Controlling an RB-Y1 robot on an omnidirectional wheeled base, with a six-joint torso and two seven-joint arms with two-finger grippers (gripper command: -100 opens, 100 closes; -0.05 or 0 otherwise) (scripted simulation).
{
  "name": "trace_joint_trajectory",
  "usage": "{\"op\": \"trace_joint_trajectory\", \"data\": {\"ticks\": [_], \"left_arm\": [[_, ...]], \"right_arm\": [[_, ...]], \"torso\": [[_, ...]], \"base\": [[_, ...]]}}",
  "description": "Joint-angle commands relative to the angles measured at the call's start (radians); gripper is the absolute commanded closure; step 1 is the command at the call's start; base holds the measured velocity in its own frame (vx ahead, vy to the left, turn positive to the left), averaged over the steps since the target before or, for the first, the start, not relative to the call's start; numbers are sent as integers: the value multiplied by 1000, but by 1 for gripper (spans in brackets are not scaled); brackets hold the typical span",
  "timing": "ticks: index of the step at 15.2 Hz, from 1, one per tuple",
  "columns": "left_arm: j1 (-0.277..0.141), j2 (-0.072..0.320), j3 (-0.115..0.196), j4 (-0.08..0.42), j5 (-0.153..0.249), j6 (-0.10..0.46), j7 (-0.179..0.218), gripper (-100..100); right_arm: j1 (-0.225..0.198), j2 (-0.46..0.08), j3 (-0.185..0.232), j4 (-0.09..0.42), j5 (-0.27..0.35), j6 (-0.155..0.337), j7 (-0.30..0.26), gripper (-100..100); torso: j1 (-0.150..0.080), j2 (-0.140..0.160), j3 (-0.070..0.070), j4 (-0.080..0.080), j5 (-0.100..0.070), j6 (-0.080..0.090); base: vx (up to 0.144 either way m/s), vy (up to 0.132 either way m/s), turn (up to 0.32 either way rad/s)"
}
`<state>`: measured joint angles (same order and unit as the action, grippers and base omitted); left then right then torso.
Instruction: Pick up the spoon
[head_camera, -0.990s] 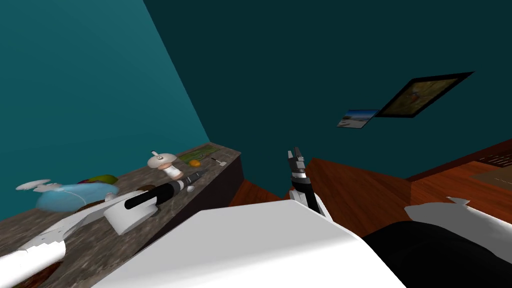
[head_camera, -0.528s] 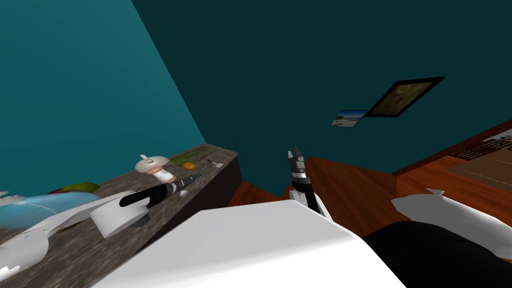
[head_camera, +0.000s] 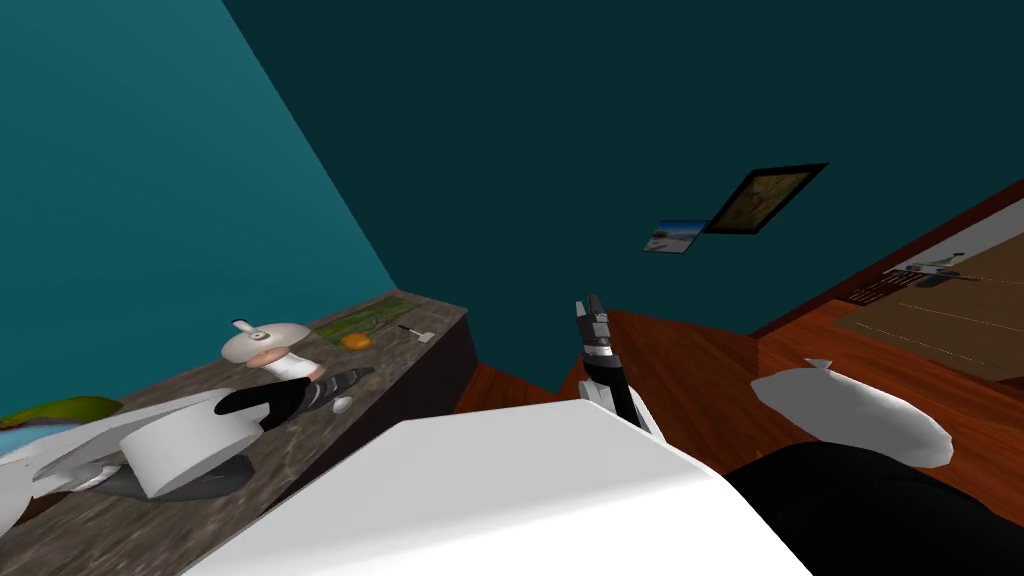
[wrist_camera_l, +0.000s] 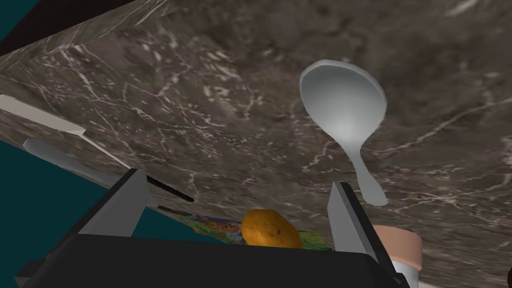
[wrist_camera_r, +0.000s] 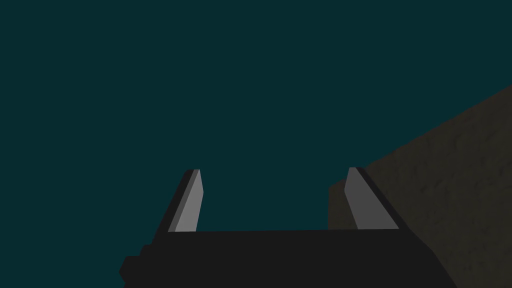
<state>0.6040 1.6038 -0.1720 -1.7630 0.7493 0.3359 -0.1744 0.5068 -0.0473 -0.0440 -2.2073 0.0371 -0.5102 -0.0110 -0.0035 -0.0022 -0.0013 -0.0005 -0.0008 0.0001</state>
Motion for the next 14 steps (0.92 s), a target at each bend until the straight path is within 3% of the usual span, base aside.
{"op": "trace_joint_trajectory", "data": {"ticks": [1, 3, 10, 11, 12, 14], "left_arm": [[-20, -3, -30, 23, 13, 14, -15, -100], [1, 26, -46, 47, 51, 57, -21, -100], [39, 64, -79, 79, 111, 122, -29, -100], [20, 54, -86, 86, 112, 116, -42, -100], [20, 20, -96, 108, 91, 110, -46, -100], [17, -5, -102, 125, 75, 105, -50, -100]], "right_arm": [[0, 0, 0, 0, 0, 0, 0, 0], [0, 0, 0, 0, 0, 0, 0, 0], [0, 0, 0, 0, 0, 0, 0, 0], [0, 0, 0, 0, 0, 0, 0, 0], [0, 0, 0, 0, 0, 0, 0, 0], [0, 0, 0, 0, 0, 0, 0, 0]], "torso": [[0, 0, 0, 0, 0, 0], [1, 0, 0, 0, 0, 0], [1, 0, 0, 0, 0, 0], [1, 0, 0, 0, 0, 0], [2, 1, 1, 0, 0, 0], [4, 1, 0, 0, 1, 0]], "base": [[19, -24, -18], [22, -27, -75], [26, -31, -61], [12, -10, -5], [19, 5, -59], [31, 23, -83]]}}
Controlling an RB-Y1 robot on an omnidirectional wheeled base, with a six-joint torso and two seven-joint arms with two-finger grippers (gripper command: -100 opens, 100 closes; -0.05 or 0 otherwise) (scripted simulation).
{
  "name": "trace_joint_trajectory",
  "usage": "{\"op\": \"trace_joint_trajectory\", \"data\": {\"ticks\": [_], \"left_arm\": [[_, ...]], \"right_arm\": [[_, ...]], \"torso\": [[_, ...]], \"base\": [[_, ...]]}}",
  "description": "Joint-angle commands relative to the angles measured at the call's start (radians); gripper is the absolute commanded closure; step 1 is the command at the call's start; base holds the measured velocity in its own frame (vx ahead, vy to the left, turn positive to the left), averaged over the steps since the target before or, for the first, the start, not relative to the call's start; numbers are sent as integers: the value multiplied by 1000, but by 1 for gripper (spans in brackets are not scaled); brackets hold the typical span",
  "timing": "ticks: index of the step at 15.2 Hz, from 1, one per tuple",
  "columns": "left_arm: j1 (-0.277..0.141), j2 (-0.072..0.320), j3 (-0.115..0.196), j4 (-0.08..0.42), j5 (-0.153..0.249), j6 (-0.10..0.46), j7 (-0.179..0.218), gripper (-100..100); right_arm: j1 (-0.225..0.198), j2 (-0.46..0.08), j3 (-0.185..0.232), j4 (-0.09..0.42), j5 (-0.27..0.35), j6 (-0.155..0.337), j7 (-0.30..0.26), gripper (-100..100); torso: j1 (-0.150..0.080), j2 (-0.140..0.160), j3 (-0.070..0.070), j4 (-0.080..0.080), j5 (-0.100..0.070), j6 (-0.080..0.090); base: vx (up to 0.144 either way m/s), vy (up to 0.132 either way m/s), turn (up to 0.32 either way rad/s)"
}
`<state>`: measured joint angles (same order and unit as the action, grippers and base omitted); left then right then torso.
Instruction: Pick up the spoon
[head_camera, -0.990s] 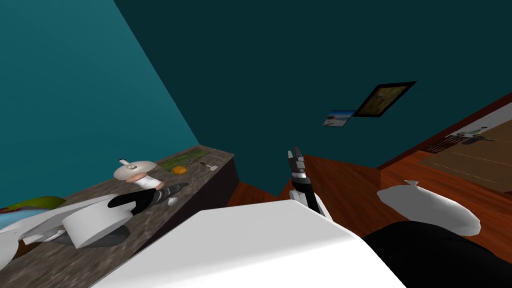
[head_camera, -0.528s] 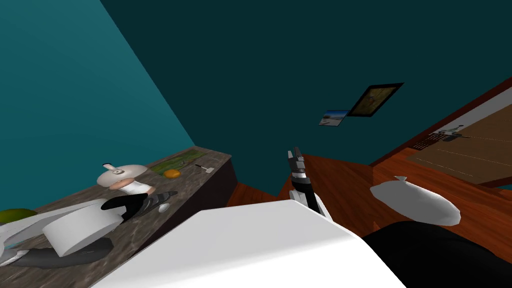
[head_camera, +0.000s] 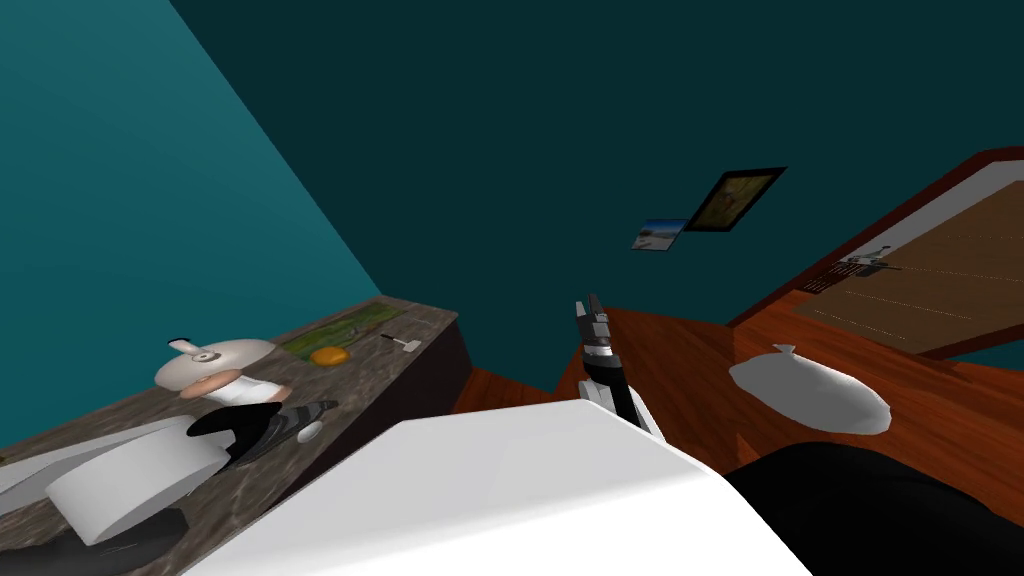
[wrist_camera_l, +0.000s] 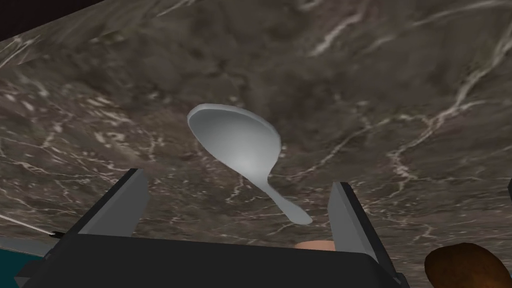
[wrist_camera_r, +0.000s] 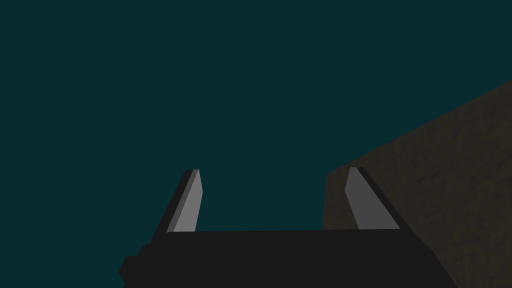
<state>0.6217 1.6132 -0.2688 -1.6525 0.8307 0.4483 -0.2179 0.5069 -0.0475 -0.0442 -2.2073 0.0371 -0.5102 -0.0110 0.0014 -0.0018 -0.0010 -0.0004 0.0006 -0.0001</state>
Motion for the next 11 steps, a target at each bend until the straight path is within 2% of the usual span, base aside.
{"op": "trace_joint_trajectory", "data": {"ticks": [1, 2, 3, 7, 8, 10, 11], "left_arm": [[-2, -31, -10, 25, -16, -11, -9, -100], [-2, -13, -6, 14, -3, -6, -6, -100], [-2, -15, -8, 18, -3, -9, -9, 100], [-2, -14, -8, 19, -3, -8, -9, 100], [3, 19, 3, -8, 14, -1, -2, 100], [5, 44, 10, -24, 30, 5, 2, 100], [9, 31, 9, -15, 18, 1, 3, 100]], "right_arm": [[0, 0, 0, 0, 0, 0, 0, 0], [0, 0, 0, 0, 0, 0, 0, 0], [0, 0, 0, 0, 0, 0, 0, 0], [0, 0, 0, 0, 0, 0, 0, 0], [0, 0, 0, 0, 0, 0, 0, 0], [0, 0, 0, 0, 0, 0, 0, 0], [0, 0, 0, 0, 0, 0, 0, 0]], "torso": [[0, 0, 0, 0, 0, 0], [1, 0, 0, 0, 0, 0], [0, 0, 0, 0, 0, 0], [1, 0, 0, 0, 3, 2], [1, -1, -1, 0, 3, 2], [-1, 0, 0, 0, 2, 1], [-1, 1, 0, 0, 2, 1]], "base": [[36, 36, -66], [21, 23, -21], [7, 9, -1], [-1, 3, 10], [-19, -11, 76], [-35, -34, 83], [-20, -23, 29]]}}
